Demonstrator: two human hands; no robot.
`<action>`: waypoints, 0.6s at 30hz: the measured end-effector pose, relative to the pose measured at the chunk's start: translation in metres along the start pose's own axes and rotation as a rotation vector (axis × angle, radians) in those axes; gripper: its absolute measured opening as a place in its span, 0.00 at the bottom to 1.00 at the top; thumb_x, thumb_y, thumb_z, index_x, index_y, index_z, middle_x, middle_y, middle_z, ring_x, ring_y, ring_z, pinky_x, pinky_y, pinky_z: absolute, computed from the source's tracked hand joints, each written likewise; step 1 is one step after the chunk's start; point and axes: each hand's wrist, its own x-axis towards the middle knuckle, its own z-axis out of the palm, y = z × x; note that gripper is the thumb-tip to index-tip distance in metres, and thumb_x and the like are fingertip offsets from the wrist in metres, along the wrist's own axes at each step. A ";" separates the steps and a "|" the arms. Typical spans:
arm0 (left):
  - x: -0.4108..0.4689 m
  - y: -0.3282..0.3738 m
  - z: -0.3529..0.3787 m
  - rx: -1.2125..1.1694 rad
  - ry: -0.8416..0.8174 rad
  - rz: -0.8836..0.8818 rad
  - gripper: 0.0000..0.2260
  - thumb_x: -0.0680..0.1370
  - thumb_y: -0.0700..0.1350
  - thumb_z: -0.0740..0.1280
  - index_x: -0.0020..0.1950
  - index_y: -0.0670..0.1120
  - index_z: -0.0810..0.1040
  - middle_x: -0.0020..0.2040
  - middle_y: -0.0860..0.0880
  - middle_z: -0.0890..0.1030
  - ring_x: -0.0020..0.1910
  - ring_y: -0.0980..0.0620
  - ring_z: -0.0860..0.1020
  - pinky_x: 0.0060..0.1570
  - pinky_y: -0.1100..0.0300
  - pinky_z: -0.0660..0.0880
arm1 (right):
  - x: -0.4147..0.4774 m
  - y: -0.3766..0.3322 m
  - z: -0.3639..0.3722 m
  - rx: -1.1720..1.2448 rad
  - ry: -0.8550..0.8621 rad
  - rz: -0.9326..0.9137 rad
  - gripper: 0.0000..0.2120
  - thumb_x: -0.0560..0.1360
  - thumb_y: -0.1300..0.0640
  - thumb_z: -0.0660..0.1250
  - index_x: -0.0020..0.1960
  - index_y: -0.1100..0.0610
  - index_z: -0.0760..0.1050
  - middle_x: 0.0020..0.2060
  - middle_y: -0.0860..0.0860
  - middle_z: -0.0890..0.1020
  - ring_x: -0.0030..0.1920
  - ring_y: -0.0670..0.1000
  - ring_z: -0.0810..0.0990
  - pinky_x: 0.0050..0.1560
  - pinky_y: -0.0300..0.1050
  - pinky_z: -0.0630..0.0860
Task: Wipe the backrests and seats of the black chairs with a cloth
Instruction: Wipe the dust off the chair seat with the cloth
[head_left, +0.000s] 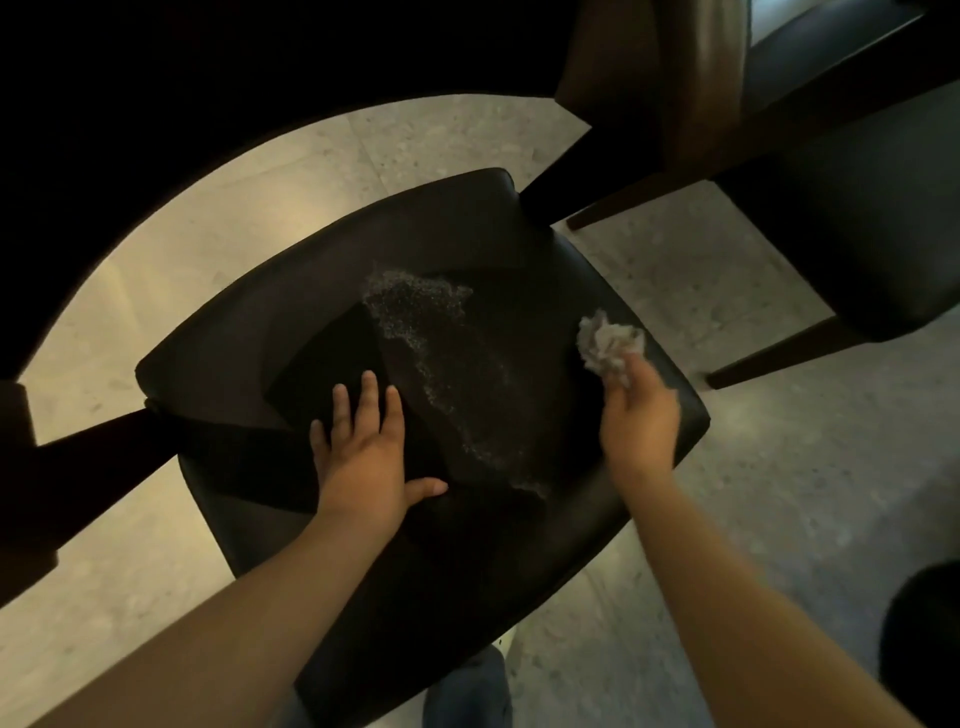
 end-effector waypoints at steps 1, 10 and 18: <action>0.000 0.000 0.000 0.003 0.003 -0.002 0.50 0.72 0.66 0.68 0.79 0.49 0.38 0.78 0.47 0.31 0.76 0.41 0.33 0.76 0.40 0.44 | -0.017 -0.002 0.005 0.009 -0.036 -0.053 0.15 0.80 0.60 0.60 0.65 0.50 0.74 0.60 0.48 0.78 0.61 0.45 0.75 0.69 0.49 0.69; 0.002 0.004 -0.003 0.043 -0.023 -0.023 0.51 0.72 0.66 0.68 0.79 0.48 0.38 0.78 0.46 0.32 0.77 0.40 0.34 0.75 0.39 0.45 | -0.008 -0.001 -0.034 0.084 -0.011 -0.019 0.14 0.80 0.60 0.61 0.63 0.48 0.75 0.52 0.45 0.79 0.51 0.45 0.79 0.56 0.48 0.77; 0.002 0.010 -0.009 0.074 -0.052 -0.034 0.51 0.72 0.64 0.69 0.79 0.46 0.39 0.78 0.43 0.33 0.77 0.38 0.36 0.75 0.37 0.48 | -0.046 0.024 -0.006 -0.012 -0.088 0.027 0.15 0.80 0.55 0.59 0.66 0.46 0.73 0.62 0.48 0.76 0.62 0.48 0.75 0.68 0.35 0.65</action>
